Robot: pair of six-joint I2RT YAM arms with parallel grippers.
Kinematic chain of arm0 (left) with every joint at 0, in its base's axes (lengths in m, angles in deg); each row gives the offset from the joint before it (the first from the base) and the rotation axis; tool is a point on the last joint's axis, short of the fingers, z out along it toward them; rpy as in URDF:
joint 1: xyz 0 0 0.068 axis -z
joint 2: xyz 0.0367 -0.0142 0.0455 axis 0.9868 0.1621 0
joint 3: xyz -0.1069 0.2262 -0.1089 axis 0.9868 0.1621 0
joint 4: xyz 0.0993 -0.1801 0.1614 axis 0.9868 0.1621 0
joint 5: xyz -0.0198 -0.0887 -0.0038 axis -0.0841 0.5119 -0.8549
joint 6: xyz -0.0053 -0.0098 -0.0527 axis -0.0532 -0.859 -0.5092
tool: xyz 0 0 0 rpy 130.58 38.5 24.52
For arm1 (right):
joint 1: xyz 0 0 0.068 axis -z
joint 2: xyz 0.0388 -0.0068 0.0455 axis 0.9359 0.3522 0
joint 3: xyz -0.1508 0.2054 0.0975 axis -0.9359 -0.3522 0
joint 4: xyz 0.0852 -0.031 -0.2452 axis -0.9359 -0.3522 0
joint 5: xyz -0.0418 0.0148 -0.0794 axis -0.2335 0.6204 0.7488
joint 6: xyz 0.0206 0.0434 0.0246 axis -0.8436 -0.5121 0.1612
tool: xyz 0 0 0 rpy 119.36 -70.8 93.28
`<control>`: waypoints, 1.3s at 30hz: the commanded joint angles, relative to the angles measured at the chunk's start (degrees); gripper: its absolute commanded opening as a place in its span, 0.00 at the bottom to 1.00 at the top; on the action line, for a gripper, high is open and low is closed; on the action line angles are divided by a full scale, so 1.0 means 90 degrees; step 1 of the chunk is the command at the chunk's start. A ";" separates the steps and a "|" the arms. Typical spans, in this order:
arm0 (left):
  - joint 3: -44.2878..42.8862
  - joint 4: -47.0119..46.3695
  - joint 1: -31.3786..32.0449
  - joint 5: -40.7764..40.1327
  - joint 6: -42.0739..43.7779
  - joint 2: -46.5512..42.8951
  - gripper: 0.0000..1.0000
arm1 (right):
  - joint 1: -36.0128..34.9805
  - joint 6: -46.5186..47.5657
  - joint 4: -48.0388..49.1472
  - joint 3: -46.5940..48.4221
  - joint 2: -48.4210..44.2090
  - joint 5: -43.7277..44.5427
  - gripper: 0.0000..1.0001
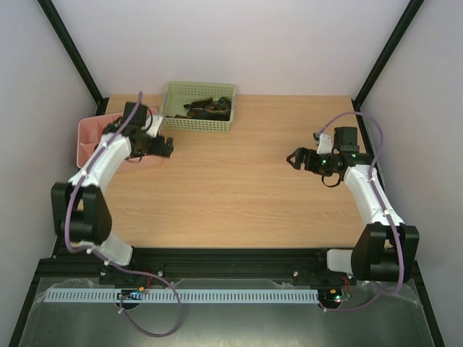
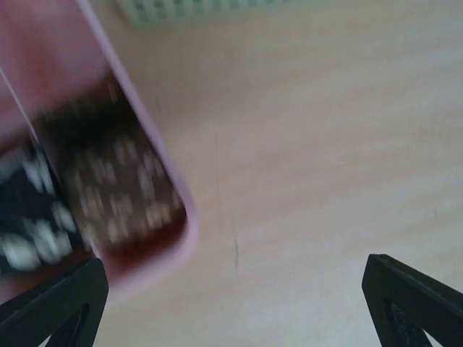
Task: Roll the ties
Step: Pick up the tie from the bin.
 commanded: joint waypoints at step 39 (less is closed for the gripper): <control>-0.6339 -0.1675 0.0247 0.1810 0.1895 0.6275 0.72 | 0.0057 0.0482 0.0075 0.1609 0.1619 0.0129 0.99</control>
